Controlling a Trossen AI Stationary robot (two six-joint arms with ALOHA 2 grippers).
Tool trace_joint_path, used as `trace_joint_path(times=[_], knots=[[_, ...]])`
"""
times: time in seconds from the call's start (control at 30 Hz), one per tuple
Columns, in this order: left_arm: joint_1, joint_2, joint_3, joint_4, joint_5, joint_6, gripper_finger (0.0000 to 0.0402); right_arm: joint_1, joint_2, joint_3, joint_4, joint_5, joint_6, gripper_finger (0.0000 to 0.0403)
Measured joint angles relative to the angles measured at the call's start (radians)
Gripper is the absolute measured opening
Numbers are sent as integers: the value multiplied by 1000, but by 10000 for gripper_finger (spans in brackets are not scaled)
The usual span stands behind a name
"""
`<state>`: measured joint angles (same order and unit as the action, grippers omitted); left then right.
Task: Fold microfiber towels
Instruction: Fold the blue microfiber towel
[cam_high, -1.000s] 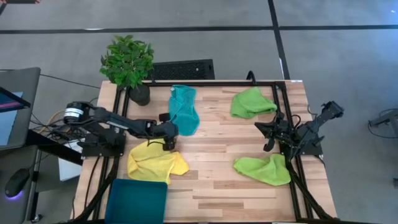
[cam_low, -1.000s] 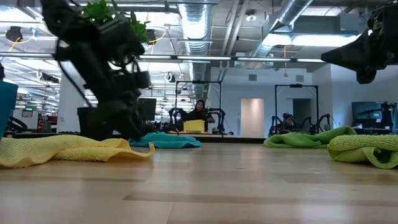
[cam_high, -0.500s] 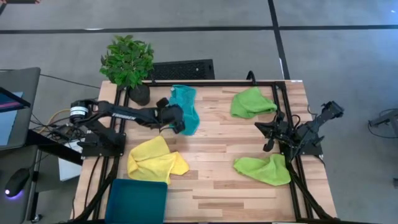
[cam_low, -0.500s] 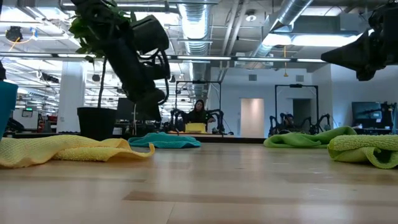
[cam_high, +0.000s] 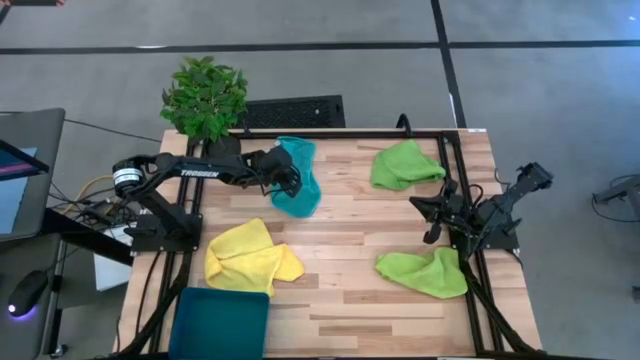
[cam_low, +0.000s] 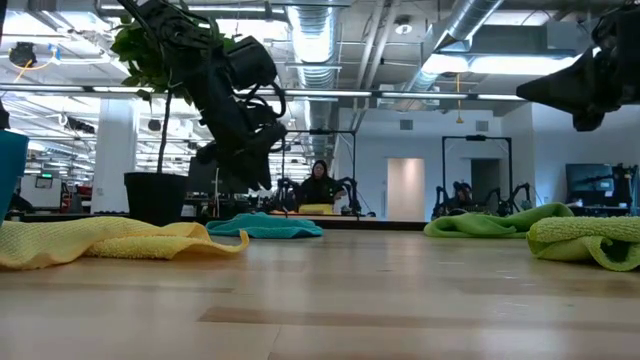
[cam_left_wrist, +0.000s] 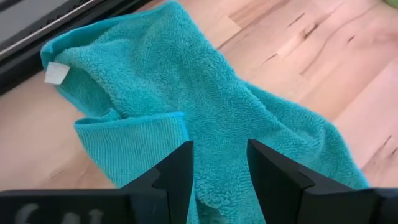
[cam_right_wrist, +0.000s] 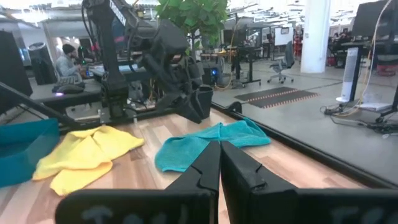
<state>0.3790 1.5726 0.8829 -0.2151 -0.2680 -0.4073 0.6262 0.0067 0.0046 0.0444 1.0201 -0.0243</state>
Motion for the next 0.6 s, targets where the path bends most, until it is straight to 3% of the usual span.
trace_joint_path(times=[0.33,0.6], knots=[[-30,5,0,-2,-45,-33,142,0,0,0,1,0,-29,36],[-42,125,22,20,-84,-69,142,0,-1,0,11,1,-29,36]])
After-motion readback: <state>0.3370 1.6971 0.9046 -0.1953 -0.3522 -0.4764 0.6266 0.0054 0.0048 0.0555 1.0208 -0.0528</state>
